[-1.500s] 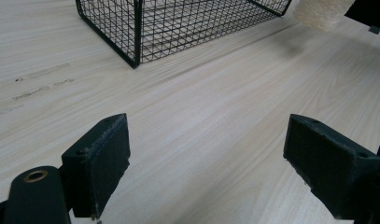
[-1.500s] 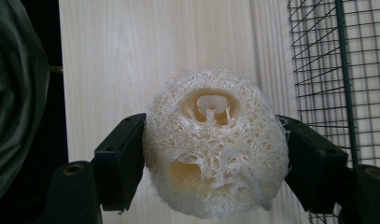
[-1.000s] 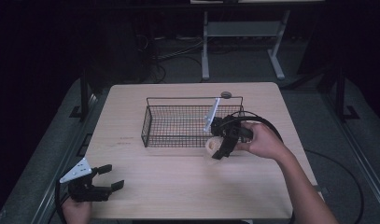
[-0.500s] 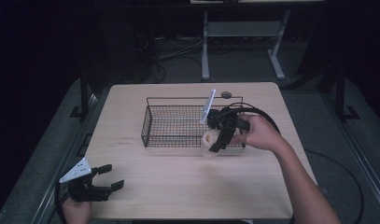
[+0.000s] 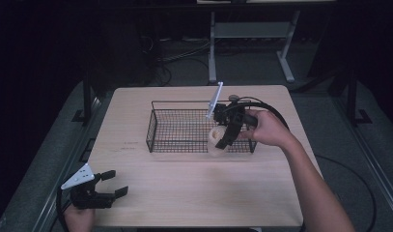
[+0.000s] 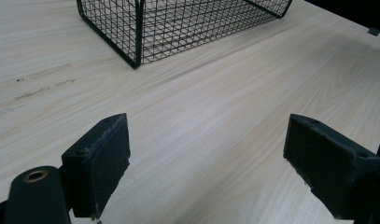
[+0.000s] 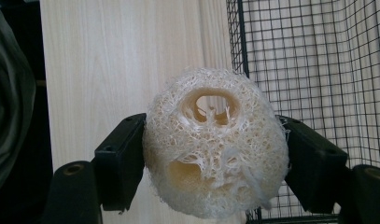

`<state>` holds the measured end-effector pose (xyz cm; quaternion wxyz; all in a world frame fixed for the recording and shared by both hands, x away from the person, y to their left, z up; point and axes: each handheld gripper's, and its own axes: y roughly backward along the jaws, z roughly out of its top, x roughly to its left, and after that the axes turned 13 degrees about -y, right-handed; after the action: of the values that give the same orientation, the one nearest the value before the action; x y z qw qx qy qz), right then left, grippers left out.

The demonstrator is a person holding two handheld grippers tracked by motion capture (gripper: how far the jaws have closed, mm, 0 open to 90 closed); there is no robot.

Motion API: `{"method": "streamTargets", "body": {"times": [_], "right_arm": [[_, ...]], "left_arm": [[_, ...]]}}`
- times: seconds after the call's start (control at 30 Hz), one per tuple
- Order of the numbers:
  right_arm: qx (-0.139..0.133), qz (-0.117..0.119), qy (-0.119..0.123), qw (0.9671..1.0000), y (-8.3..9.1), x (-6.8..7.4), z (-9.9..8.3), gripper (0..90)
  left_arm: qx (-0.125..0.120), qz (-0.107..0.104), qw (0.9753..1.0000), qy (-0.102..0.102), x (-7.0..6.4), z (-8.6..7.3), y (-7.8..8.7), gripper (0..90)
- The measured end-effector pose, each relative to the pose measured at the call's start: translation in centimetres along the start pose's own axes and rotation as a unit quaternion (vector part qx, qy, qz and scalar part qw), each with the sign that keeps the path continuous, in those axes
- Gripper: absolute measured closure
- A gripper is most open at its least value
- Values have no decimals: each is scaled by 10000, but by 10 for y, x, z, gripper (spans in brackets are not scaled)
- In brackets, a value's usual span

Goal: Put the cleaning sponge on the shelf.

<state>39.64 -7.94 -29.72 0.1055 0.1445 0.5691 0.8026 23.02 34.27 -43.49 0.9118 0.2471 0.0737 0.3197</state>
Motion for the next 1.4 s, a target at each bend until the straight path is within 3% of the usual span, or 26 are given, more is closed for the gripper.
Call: {"method": "streamTargets", "body": {"times": [0.57,0.93,1.0,1.17,1.4], "right_arm": [[18,-97,-123,9999,7,-21,14,281],[-14,-35,-231,9997,7,-33,24,282],[62,-109,-278,9995,7,-38,27,282],[-75,-53,-392,9992,8,-48,30,281],[-71,-31,-494,9988,1,-60,31,281]], "left_arm": [[-7,1,10000,27,0,0,0,134],[-27,-20,10000,7,0,0,-1,134],[-21,-20,10000,10,0,0,-1,134],[-28,-16,10000,13,0,0,0,134],[-21,-32,10000,0,-1,1,-1,134]]}}
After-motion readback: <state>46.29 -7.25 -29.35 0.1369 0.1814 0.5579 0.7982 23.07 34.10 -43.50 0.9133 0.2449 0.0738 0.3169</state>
